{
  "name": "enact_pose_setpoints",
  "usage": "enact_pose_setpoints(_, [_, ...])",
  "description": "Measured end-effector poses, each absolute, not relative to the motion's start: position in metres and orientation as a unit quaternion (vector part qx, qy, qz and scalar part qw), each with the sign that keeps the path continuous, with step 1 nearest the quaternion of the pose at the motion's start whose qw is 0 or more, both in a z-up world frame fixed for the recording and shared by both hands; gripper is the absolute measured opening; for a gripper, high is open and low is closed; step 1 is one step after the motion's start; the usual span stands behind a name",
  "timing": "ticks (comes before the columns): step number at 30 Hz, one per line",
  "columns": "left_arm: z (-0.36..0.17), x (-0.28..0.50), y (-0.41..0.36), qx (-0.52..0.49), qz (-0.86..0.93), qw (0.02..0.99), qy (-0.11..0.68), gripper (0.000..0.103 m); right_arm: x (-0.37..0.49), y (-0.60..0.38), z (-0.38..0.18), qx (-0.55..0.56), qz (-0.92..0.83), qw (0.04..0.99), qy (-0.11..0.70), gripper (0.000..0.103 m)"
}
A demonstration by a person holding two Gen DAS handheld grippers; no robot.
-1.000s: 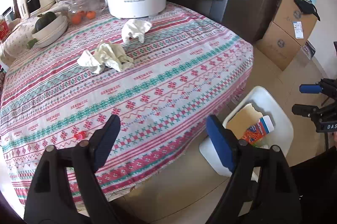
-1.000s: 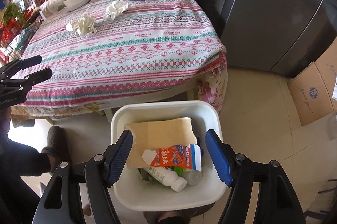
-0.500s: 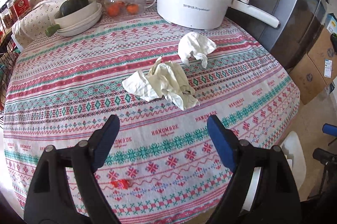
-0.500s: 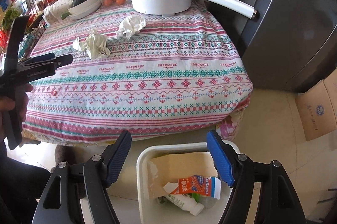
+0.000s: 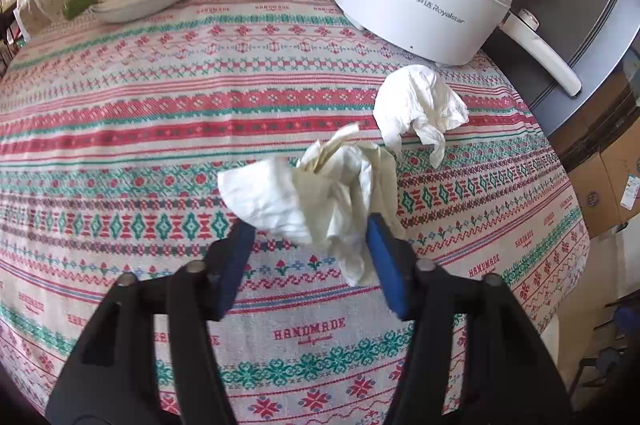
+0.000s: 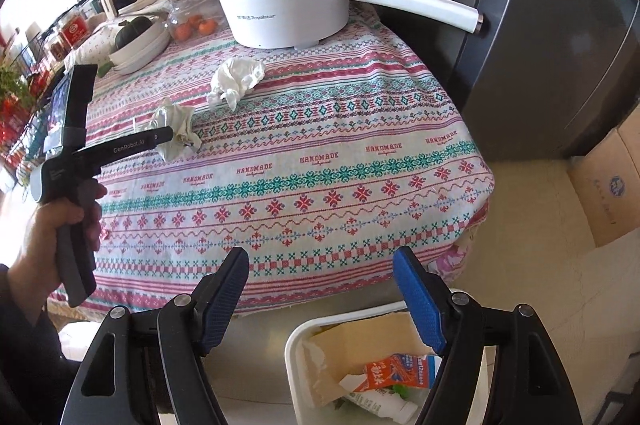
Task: Collect trash
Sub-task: 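Grasp the crumpled cream cloth with the left gripper while the right gripper grasps a white tissue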
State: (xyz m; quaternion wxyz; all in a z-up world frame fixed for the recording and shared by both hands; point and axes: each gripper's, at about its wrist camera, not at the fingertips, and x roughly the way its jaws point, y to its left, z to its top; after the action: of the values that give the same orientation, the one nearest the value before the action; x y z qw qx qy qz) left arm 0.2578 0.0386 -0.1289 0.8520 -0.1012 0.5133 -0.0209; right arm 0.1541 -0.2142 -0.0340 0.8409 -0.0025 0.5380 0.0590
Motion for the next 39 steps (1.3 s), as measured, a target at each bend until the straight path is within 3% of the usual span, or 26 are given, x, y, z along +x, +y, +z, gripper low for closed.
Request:
enact_pose_setpoints(1, [-0.130,0.258,0.040,-0.107,-0.021,0.851,0.514,0.042,0.156,-0.216,-0.035,0.003,0.056,0.841,0.539,0.076])
enact_pose_setpoints(2, [-0.130,0.257,0.040,-0.109,-0.019,0.852,0.512,0.031,0.158,-0.217,-0.037,0.008,0.052,0.840,0.540,0.076])
enact_pose_setpoints(3, [-0.128,0.256,0.041,-0.110,-0.021,0.853,0.510,0.012,0.159,-0.217,-0.038,0.012,0.048,0.840,0.540,0.076])
enact_pose_setpoints(21, [-0.040,0.194,0.091,-0.044,-0.023,0.891,0.451,0.011,0.226,-0.169,-0.068,0.043,0.037,0.865,0.499,0.080])
enact_pose_setpoints(39, [-0.034,0.181,0.140,-0.081,0.003,0.891,0.447,0.011,0.353,-0.078,-0.122,0.051,0.043,0.877,0.476,0.080])
